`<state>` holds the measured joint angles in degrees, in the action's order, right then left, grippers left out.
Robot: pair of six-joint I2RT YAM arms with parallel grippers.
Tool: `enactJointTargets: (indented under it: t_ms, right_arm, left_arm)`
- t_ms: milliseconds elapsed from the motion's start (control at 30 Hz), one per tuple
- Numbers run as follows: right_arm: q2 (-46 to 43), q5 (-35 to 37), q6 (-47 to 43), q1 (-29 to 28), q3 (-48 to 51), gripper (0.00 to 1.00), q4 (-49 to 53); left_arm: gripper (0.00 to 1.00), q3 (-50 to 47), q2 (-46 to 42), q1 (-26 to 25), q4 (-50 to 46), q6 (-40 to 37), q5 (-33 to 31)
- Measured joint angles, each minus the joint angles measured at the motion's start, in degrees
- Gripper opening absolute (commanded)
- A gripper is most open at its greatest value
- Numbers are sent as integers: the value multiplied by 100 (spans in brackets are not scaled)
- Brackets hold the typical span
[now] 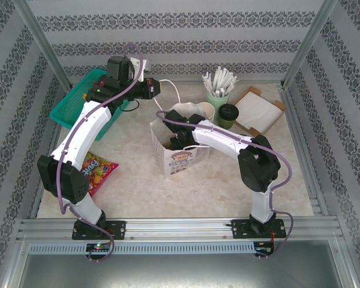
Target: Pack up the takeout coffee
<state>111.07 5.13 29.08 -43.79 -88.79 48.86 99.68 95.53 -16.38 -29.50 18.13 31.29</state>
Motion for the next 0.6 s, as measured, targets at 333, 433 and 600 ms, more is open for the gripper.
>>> enactJointTargets:
  t_ms: [333, 433, 600]
  right_arm:
    - [9, 168, 13, -111, 4, 79, 15]
    - [-50, 170, -39, -111, -2, 84, 68]
    - [-205, 151, -103, -111, -87, 87, 107]
  left_arm:
    - [0, 11, -2, 2, -68, -9, -33]
    - [0, 59, -2, 2, -146, -11, -33]
    - [0, 111, -2, 0, -234, -74, 24]
